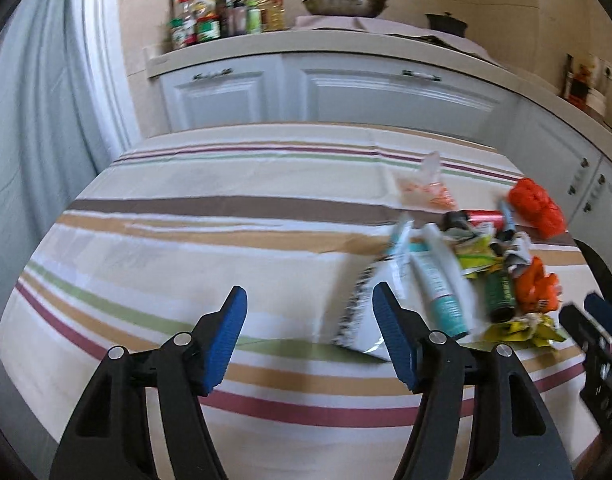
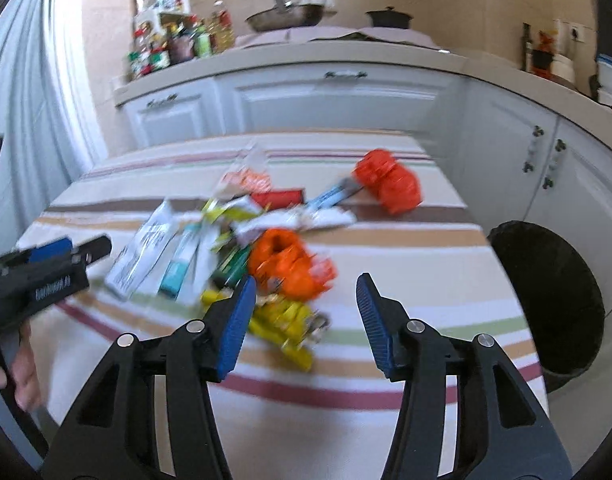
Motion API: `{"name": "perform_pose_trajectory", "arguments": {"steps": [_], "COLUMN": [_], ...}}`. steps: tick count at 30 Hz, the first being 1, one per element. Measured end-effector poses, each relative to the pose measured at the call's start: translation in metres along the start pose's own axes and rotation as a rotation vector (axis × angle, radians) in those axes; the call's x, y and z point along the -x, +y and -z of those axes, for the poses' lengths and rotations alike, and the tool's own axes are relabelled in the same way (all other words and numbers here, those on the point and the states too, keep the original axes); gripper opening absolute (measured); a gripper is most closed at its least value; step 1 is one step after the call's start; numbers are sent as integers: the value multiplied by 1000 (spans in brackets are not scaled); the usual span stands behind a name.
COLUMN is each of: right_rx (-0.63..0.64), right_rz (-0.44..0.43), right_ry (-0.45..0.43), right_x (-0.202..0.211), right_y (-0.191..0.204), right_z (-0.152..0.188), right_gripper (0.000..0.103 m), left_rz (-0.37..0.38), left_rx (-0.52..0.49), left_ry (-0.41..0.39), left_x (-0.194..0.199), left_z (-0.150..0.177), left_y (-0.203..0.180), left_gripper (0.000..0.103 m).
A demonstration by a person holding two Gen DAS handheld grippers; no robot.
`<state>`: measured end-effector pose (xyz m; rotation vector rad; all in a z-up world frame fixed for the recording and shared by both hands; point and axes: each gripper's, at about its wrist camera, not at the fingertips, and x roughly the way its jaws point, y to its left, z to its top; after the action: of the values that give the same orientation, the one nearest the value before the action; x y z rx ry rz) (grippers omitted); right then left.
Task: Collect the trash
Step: 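Move both tools back over the table toward the trash pile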
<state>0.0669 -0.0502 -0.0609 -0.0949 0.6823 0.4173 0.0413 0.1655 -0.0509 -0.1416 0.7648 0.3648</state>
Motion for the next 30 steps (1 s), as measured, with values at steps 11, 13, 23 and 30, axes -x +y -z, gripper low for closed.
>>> {"name": "perform_pose_trajectory", "arguments": {"steps": [11,13,23,30], "right_rx": [19,19,64,58], "right_rz": [-33,-49,-61,-96], "right_ry": [66,79,78,131], "right_x": [-13,-15,-10,-29], "right_y": [5,6,15,10], "right_z": [4,6,9,5], "right_gripper": [59,59,59,59], "left_rz": [5,6,-13,-24], "left_rx": [17,15,31,46], "left_ry": [16,18,24,33], "left_x": [-2,-2,-2,-5], "left_z": [9,10,12,11], "left_y": [11,11,24,33], "left_gripper": [65,66,67,68]}}
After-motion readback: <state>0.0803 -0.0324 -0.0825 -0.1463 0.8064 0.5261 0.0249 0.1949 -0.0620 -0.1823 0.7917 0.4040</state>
